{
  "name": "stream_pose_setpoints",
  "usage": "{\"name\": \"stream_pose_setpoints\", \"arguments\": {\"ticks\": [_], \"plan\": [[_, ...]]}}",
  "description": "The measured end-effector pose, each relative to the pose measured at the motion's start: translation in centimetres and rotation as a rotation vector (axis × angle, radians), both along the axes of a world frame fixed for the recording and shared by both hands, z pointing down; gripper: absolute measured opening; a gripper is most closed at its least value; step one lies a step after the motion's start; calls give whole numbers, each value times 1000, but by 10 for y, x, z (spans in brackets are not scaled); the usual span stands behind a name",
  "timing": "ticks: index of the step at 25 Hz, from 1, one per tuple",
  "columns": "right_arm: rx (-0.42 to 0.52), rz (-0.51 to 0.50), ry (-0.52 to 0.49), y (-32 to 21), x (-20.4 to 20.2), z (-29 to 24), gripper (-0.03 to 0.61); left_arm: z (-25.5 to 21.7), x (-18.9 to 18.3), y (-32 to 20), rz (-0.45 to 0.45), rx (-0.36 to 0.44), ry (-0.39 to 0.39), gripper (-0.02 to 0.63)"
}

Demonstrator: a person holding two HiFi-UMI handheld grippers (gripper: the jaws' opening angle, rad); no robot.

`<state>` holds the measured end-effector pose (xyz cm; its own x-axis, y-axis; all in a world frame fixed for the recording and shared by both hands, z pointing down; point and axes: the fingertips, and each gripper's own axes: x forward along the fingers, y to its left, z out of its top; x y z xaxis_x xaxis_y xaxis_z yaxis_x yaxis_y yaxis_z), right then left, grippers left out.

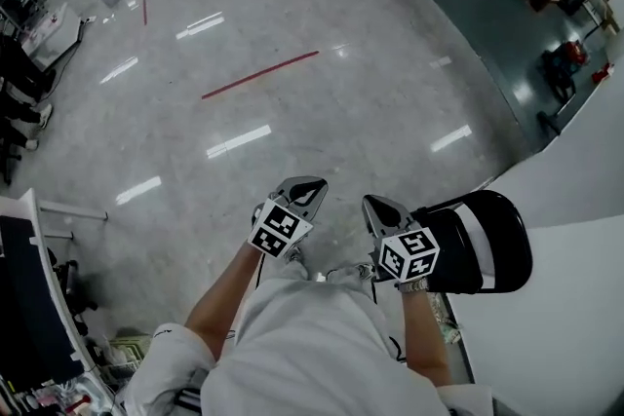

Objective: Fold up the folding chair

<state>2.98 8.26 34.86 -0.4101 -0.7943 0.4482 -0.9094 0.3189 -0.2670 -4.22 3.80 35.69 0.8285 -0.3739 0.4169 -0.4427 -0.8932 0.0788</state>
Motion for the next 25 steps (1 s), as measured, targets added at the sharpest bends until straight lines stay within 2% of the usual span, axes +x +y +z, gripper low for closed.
{"name": "stream_pose_setpoints", "arguments": {"ticks": [5, 13, 18, 25], "plan": [[19, -60, -7, -21, -64, -2, 5, 0, -70, -13, -104, -15, 36, 11], [32, -202, -32, -38, -129, -2, 5, -5, -139, -12, -290, -7, 73, 11], [32, -269, -50, -50, -151, -5, 5, -4, -165, -12, -384, -29, 73, 11], [27, -296, -77, -64, -147, -2, 5, -3, -165, -14, -435, -30, 35, 11]]}}
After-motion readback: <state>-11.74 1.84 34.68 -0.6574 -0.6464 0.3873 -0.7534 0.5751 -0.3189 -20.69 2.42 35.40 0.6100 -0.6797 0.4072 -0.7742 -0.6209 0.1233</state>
